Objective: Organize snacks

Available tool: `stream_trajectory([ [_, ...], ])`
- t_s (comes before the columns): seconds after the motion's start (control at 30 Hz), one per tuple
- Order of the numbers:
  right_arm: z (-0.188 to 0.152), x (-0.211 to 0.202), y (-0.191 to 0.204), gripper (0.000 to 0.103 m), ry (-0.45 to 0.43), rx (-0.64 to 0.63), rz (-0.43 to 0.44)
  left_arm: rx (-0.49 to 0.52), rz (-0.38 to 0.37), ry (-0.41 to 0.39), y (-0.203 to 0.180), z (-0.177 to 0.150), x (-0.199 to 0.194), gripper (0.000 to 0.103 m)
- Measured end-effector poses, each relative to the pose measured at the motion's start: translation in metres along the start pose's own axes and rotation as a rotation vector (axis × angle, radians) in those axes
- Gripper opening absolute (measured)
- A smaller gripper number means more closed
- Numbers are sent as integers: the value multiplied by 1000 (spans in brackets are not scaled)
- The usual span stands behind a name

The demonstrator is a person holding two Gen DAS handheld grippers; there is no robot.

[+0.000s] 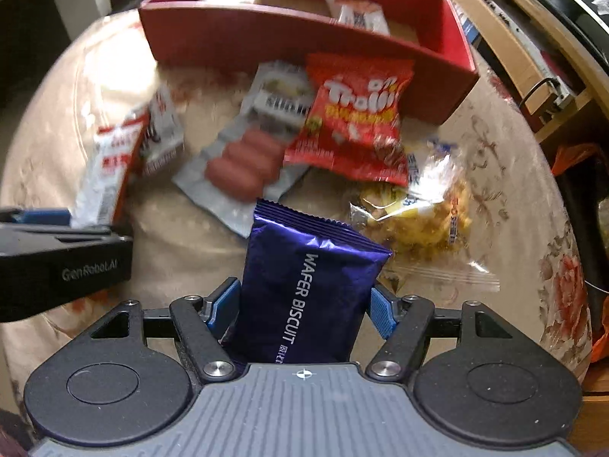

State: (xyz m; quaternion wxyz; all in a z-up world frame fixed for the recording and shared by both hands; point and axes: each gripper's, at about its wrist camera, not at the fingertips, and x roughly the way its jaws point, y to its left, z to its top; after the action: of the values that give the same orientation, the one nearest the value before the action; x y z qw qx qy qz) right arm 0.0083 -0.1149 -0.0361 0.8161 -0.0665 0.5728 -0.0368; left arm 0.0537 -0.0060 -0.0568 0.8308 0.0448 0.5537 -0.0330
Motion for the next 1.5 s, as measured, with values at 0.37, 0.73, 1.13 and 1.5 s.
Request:
stream_trajectory([
  [0.37, -5, -3, 2, 75, 1, -14, -2, -37, -35, -1, 14, -3, 2, 61],
  [0.73, 0, -29, -5, 75, -71, 13, 14, -31, -73, -19, 2, 1, -18, 37],
  [1.13, 5, -34, -14, 75, -95, 47, 34, -70, -71, 16, 10, 8, -3, 70],
  [1.5, 9, -39, -16, 75, -111, 51, 53, -123, -73, 18, 17, -6, -3, 47],
])
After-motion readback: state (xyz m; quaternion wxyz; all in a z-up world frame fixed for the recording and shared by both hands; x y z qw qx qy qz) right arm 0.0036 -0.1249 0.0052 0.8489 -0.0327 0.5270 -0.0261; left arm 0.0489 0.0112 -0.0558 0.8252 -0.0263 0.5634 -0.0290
